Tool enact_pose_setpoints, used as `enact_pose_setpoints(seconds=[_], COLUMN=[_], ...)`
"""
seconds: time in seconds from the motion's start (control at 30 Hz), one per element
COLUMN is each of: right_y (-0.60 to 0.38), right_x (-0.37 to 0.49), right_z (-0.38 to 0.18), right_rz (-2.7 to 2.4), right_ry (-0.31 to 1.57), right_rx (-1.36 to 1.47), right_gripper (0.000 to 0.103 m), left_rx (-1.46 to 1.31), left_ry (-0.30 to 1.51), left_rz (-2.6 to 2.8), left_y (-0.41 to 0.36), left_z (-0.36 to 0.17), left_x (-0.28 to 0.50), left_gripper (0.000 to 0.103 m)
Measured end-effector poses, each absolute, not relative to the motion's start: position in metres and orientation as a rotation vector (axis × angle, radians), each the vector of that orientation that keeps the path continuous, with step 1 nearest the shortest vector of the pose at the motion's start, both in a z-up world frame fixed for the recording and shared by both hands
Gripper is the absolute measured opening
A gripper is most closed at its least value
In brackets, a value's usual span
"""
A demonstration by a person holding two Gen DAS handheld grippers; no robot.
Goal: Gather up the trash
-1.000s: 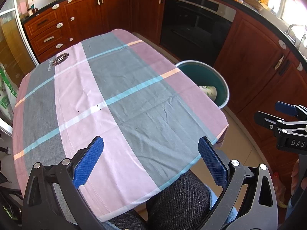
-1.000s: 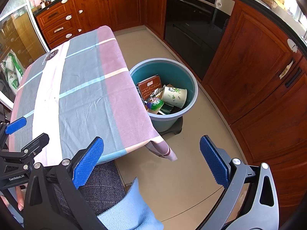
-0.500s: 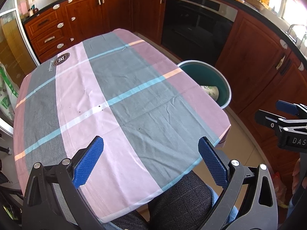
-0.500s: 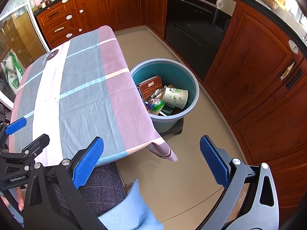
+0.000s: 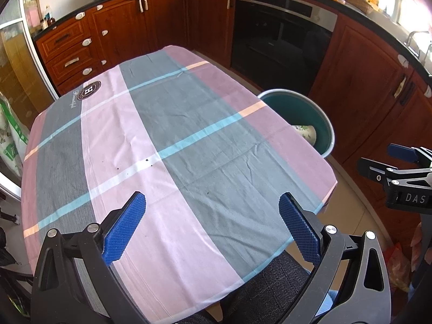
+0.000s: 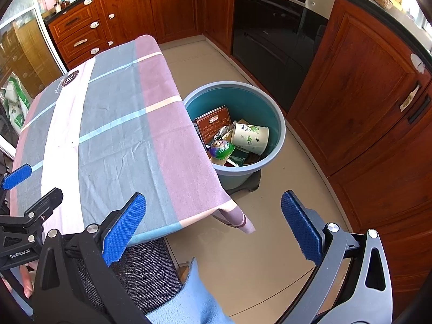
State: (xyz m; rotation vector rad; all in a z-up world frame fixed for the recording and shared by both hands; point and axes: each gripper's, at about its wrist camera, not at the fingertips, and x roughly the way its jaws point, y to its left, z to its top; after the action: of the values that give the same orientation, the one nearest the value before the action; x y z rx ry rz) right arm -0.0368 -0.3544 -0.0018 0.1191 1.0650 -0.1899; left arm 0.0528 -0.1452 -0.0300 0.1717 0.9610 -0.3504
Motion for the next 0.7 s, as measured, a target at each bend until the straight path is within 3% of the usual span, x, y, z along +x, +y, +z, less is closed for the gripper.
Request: enact_pose_setpoints(seconds=[0.7], right_y=[-0.344], right_x=[-0.006], right_z=[-0.021], right_rz=[-0.19], right_ry=[1.117], right_rx=[0.088], right_gripper=[0.096], left_rx=[0.177], left_ry=[0.909], left_rz=[-0.294], left_y=[-0.132], left_z=[-0.032], left_x=[0.074], left_gripper=[0.099])
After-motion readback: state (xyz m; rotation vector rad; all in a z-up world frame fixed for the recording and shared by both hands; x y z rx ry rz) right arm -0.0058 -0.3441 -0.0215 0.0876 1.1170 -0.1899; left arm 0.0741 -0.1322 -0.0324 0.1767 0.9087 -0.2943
